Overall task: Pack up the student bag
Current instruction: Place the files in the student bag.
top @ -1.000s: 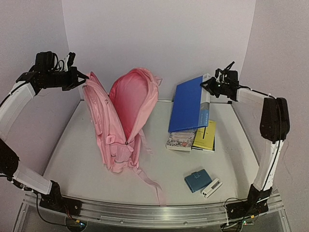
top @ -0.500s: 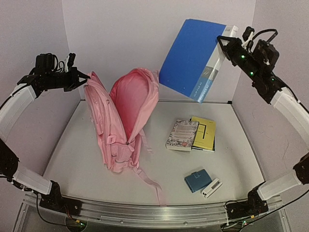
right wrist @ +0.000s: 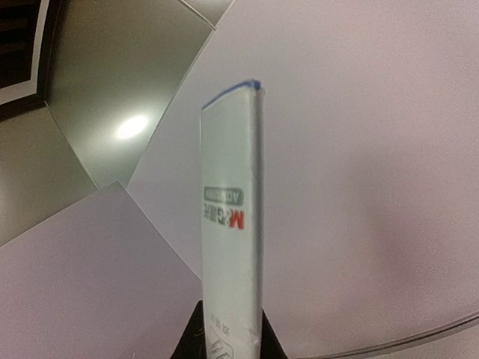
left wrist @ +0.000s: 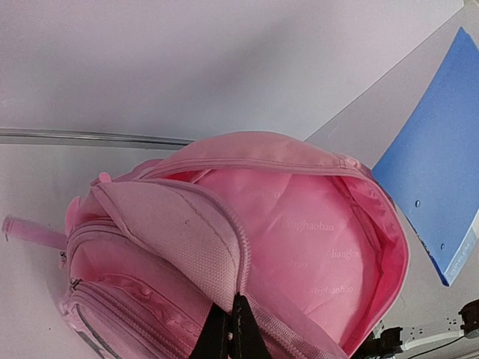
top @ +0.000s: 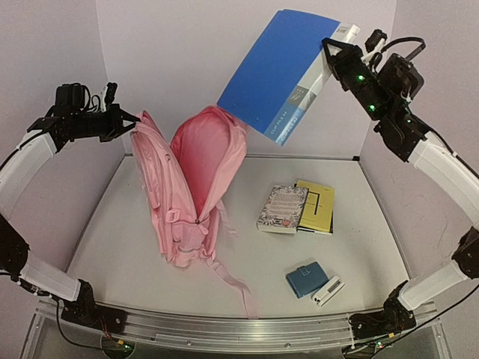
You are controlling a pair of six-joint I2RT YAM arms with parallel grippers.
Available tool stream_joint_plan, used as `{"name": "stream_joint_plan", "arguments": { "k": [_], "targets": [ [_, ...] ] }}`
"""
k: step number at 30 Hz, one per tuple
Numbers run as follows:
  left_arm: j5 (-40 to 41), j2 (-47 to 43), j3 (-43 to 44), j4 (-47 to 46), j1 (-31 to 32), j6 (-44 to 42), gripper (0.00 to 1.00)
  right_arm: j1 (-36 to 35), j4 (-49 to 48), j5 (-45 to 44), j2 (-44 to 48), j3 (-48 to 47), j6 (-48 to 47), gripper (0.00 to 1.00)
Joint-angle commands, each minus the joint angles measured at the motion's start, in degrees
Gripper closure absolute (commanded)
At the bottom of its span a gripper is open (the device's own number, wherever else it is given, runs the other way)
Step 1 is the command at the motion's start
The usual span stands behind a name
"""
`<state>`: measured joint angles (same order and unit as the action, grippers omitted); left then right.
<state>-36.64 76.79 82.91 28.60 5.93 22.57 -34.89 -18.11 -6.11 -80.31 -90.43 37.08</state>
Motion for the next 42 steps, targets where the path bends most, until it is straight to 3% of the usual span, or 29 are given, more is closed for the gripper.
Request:
{"name": "stream_joint_plan", "arguments": {
  "k": [1, 9, 18, 31, 39, 40, 42],
  "targets": [
    [-0.72, -0.46, -1.53, 0.45, -0.22, 0.40, 1.00, -3.69, -7.22, -3.13, -2.43, -5.69, -1.24, 1.00],
    [-1.01, -1.27, -2.17, -0.35, -0.21, 1.67, 1.00, -14.28, -7.13, -14.79, -7.32, -7.35, -7.73, 1.00],
    [-1.55, -2.72, -2.60, -0.94, -0.21, 2.77, 1.00, -29.19, -12.74, -39.90, -16.77, -12.34, -26.06, 1.00],
    [-1.83, -3.96, -2.88, -0.56, -0.24, 3.11, 1.00, -31.35, -28.12, -34.29, -31.10, -12.79, -39.70, 1.00],
    [-1.47, -4.67, -3.27, -0.68, -0.21, 3.42, 1.00, -31.45, -37.36, -33.30, -35.84, -9.04, -38.55, 1.00],
    [-1.42, -4.68, -3.14, -0.47, -0.22, 3.28, 1.00, -31.69, -37.32, -33.95, -35.89, -8.23, -37.97, 0.92],
    [-1.29, -4.69, -2.77, 0.23, -0.21, 2.82, 1.00, -32.29, -37.03, -34.15, -34.67, -6.32, -37.15, 0.63]
  ]
}}
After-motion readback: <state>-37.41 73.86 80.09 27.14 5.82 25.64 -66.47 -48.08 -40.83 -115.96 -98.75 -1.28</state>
